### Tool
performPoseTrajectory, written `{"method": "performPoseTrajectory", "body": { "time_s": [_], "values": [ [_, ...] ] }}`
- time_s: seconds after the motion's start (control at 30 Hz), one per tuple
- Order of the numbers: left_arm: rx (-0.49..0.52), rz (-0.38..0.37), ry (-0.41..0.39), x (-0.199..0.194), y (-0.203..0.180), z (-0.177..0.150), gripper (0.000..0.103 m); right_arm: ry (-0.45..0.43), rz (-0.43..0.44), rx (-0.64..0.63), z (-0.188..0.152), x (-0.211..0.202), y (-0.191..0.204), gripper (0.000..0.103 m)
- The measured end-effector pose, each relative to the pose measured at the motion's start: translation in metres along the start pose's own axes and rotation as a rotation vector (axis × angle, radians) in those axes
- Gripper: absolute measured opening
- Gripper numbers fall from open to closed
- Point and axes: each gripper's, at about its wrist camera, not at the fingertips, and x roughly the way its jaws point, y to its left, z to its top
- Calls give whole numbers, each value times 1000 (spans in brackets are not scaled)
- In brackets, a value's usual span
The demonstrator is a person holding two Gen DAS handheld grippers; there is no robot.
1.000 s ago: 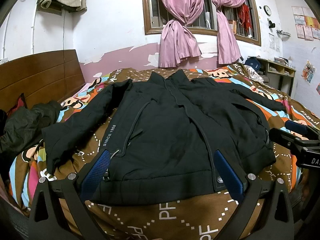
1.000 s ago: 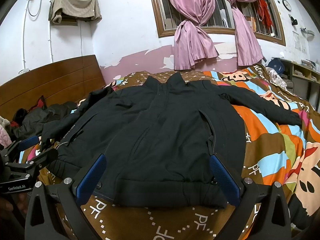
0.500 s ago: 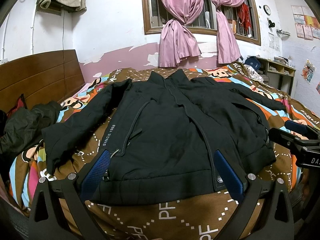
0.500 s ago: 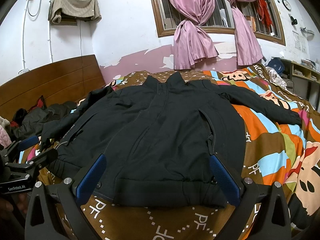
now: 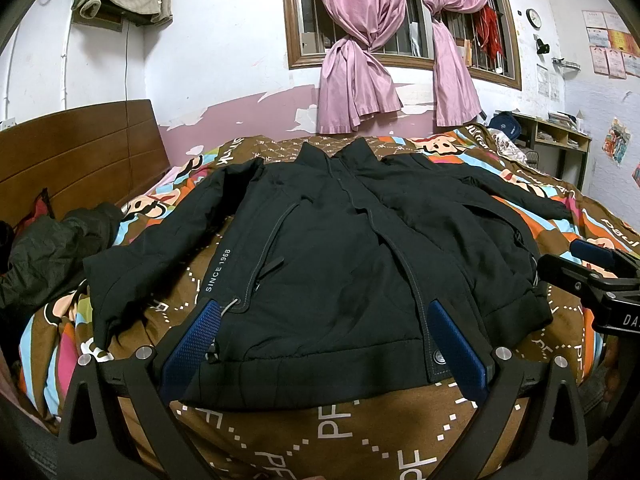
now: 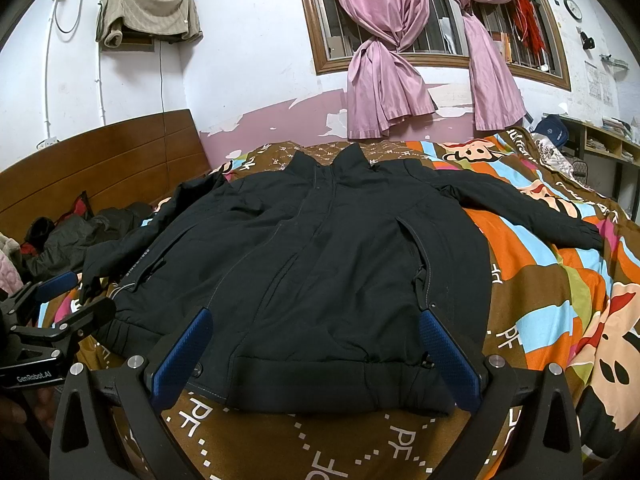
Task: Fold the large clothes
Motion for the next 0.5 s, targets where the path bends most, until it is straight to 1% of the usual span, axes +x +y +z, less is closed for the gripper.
{"method": "performPoseTrajectory", "body": {
  "time_s": [0.27, 0.33, 0.43, 0.47, 0.5],
  "values": [
    [-1, 2, 2, 1, -1, -1, 101, 3, -1, 4, 1, 0, 1, 103],
    [1, 3, 2, 1, -1, -1, 101, 9, -7, 6, 2, 0, -5, 103],
    [4, 7, 6, 1, -1, -1, 101, 41, -47, 14, 2, 6, -4, 103],
    [2, 7, 10, 2, 0, -2, 101, 70, -70, 26, 3, 10, -10, 103],
    [-12, -2, 30, 5, 3, -2, 101, 85, -71, 34, 5, 10, -14, 103]
  ]
}}
